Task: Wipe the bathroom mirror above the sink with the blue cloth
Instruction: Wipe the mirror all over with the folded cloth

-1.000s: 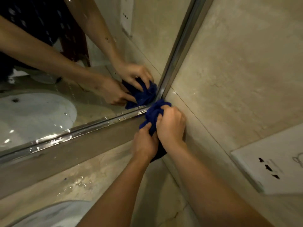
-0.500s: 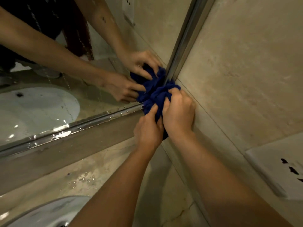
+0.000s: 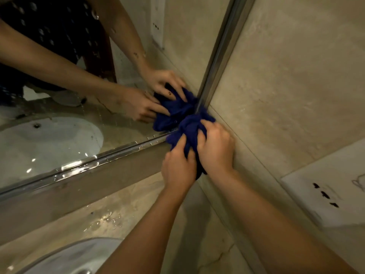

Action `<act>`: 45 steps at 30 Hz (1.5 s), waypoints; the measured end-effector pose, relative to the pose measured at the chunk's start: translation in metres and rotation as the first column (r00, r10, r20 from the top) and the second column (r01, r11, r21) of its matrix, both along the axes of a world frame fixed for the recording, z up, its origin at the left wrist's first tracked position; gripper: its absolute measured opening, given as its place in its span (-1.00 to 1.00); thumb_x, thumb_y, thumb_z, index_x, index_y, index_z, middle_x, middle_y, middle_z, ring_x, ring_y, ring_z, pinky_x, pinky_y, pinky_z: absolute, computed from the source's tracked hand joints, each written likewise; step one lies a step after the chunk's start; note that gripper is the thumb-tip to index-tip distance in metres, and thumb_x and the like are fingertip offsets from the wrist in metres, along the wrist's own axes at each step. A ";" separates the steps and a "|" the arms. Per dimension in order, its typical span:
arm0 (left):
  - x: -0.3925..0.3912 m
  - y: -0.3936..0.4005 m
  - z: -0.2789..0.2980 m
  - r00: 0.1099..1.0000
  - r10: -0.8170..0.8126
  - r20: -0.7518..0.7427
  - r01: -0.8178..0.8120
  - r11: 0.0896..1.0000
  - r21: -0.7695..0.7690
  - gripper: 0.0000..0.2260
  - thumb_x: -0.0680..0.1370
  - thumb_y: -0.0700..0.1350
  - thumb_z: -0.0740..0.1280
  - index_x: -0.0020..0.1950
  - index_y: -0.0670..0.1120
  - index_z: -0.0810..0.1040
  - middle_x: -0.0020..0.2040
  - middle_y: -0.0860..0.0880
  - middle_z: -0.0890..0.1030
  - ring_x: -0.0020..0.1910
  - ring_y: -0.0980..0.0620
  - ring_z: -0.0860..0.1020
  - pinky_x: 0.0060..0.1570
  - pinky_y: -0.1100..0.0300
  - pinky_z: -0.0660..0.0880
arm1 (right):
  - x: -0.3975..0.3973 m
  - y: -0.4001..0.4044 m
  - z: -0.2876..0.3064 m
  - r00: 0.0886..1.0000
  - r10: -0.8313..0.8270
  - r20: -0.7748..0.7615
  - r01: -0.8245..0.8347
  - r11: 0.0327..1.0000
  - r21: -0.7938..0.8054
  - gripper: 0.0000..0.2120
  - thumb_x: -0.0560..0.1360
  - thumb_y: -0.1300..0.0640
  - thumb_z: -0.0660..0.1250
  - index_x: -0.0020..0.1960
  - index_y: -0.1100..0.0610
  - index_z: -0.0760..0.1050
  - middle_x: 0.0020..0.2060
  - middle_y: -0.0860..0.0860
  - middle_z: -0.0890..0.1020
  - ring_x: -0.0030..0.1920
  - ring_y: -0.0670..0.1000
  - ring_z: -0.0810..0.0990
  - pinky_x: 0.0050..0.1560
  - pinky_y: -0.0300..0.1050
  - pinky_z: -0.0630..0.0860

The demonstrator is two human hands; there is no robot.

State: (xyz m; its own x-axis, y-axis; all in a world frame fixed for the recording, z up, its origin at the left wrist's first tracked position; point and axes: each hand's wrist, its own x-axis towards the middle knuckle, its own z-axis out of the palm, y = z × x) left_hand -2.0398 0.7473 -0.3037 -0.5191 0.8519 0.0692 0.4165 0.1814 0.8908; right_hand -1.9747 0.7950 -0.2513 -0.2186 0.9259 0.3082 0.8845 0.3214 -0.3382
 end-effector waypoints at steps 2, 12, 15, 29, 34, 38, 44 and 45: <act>-0.001 0.010 0.015 0.999 0.010 0.047 -0.015 0.995 0.099 -0.62 0.58 -0.02 0.19 0.41 0.12 0.41 0.15 -0.01 0.65 0.06 -0.11 0.59 0.01 -0.02 0.52 | -0.007 0.004 0.018 0.998 -0.012 -0.066 0.020 0.994 0.108 -0.65 0.61 0.11 0.19 0.38 0.10 0.46 0.16 0.11 0.60 0.09 0.16 0.58 0.05 -0.01 0.46; -0.014 0.027 -0.012 0.983 -0.185 -0.005 0.180 0.959 -0.217 -0.65 0.62 -0.01 0.14 0.41 0.16 0.35 0.18 -0.04 0.60 0.16 -0.16 0.51 0.09 -0.09 0.50 | -0.023 0.019 -0.010 0.986 -0.158 0.049 0.163 0.975 -0.152 -0.79 0.59 0.22 0.21 0.18 0.14 0.53 0.07 0.14 0.60 0.09 0.20 0.57 -0.12 -0.01 0.42; -0.016 0.026 -0.008 0.977 -0.209 -0.049 0.188 0.943 -0.274 -0.69 0.61 0.00 0.12 0.36 0.18 0.36 0.17 -0.05 0.59 0.16 -0.17 0.50 0.03 -0.04 0.49 | -0.026 0.017 -0.010 0.983 -0.164 0.082 0.176 0.968 -0.179 -0.85 0.57 0.21 0.21 0.08 0.16 0.52 0.03 0.14 0.60 0.05 0.21 0.57 -0.19 -0.06 0.33; -0.047 -0.043 0.056 0.950 -0.048 0.308 0.137 0.952 -0.275 -0.69 0.63 -0.08 0.22 0.36 0.11 0.46 0.32 -0.06 0.54 0.24 -0.08 0.52 0.28 0.05 0.43 | 0.015 0.003 0.048 0.876 -0.216 -0.431 -0.143 0.737 -0.660 -0.84 0.55 0.29 0.30 0.02 0.07 0.59 -0.08 0.06 0.62 -0.07 0.03 0.60 -0.12 -0.15 0.58; -0.054 -0.055 0.096 0.921 -0.036 0.388 0.095 0.987 -0.132 -0.75 0.64 -0.13 0.22 0.29 0.06 0.51 0.15 0.07 0.55 0.11 0.07 0.51 0.05 0.25 0.38 | 0.016 -0.017 0.070 0.769 -0.285 -0.572 -0.205 0.738 -0.643 -0.81 0.57 0.23 0.28 0.17 0.13 0.52 0.04 0.07 0.63 0.02 0.07 0.61 0.08 0.01 0.58; -0.062 -0.074 0.093 0.850 0.078 0.521 0.030 0.980 -0.196 -0.76 0.62 -0.23 0.19 0.16 0.03 0.54 0.11 -0.06 0.63 0.07 -0.01 0.57 0.17 0.08 0.50 | 0.008 -0.040 0.047 0.683 -0.520 -0.514 -0.176 0.565 -0.806 -0.81 0.54 0.25 0.31 0.15 0.18 0.49 0.01 0.17 0.62 -0.02 0.12 0.58 -0.06 -0.02 0.55; -0.104 -0.111 0.093 0.717 0.237 0.656 -0.132 0.969 -0.207 -0.73 0.59 -0.28 0.21 0.11 0.01 0.60 0.08 -0.14 0.65 0.02 -0.06 0.59 -0.02 0.11 0.53 | -0.018 -0.069 0.031 0.611 -0.656 -0.444 -0.374 0.255 -0.892 -0.81 0.54 0.11 0.36 0.05 0.22 0.61 -0.14 0.13 0.71 -0.13 0.11 0.67 -0.17 -0.03 0.58; -0.110 -0.117 0.095 0.712 0.245 0.657 -0.145 0.968 -0.204 -0.74 0.59 -0.27 0.22 0.09 0.02 0.61 0.06 -0.12 0.65 0.02 -0.04 0.60 -0.02 0.11 0.53 | -0.025 -0.075 0.029 0.626 -0.642 -0.443 -0.406 0.216 -0.888 -0.79 0.56 0.07 0.34 0.03 0.21 0.61 -0.16 0.12 0.72 -0.16 0.10 0.68 -0.15 -0.04 0.57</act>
